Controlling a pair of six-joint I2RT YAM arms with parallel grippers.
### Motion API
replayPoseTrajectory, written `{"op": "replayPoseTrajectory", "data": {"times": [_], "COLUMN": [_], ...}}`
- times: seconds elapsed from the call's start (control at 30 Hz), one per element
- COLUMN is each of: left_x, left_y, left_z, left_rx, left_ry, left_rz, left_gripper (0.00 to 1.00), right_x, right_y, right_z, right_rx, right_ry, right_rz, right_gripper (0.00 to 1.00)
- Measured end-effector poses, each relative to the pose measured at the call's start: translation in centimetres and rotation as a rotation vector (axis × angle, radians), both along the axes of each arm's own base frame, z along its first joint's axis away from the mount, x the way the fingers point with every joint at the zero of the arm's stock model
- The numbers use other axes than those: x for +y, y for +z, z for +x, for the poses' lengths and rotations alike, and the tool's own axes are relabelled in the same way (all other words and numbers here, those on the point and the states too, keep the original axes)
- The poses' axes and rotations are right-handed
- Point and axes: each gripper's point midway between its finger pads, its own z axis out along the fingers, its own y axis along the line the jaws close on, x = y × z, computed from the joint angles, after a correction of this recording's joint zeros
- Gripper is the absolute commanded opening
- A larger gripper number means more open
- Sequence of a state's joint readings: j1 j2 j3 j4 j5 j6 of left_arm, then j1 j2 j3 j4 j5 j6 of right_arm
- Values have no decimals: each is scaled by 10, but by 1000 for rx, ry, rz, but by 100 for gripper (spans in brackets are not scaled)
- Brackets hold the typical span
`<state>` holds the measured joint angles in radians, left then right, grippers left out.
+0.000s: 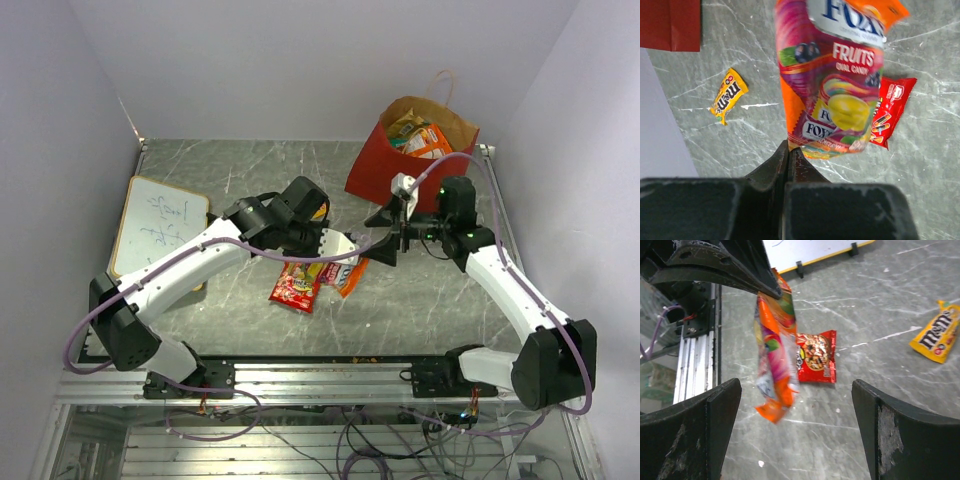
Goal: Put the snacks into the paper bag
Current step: Place the snack in the paper bag.
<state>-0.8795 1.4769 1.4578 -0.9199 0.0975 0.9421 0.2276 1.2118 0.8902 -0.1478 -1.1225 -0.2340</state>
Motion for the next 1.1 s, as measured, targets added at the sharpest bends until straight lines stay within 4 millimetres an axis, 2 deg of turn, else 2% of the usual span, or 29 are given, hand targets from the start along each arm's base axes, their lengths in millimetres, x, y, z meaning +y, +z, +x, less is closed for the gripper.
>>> {"op": "replayPoseTrajectory", "data": {"times": [0.23,0.53,0.77,0.9,1.1], "left_x": [-5,-11,-14,-16,-17], "left_y": [2,4,8,10,13], "left_z": [0,-1,3,5,6], "left_rx": [-28,-31,-42,-47,-51], "left_ry": [10,15,44,64,73], "left_rz": [3,-14,-42,-59,-70], "left_gripper": [7,7,7,7,7], "right_x": [25,28,39,43,44], "right_y": [-10,-23,-37,-40,-44], "right_z": [-13,-2,-15,-18,-19], "right_rx": [47,43,89,100,123], "right_ry": [51,22,81,94,101], "right_rz": [-23,-64,-86,-90,-89], "right_gripper": [91,86,85,76,54]}}
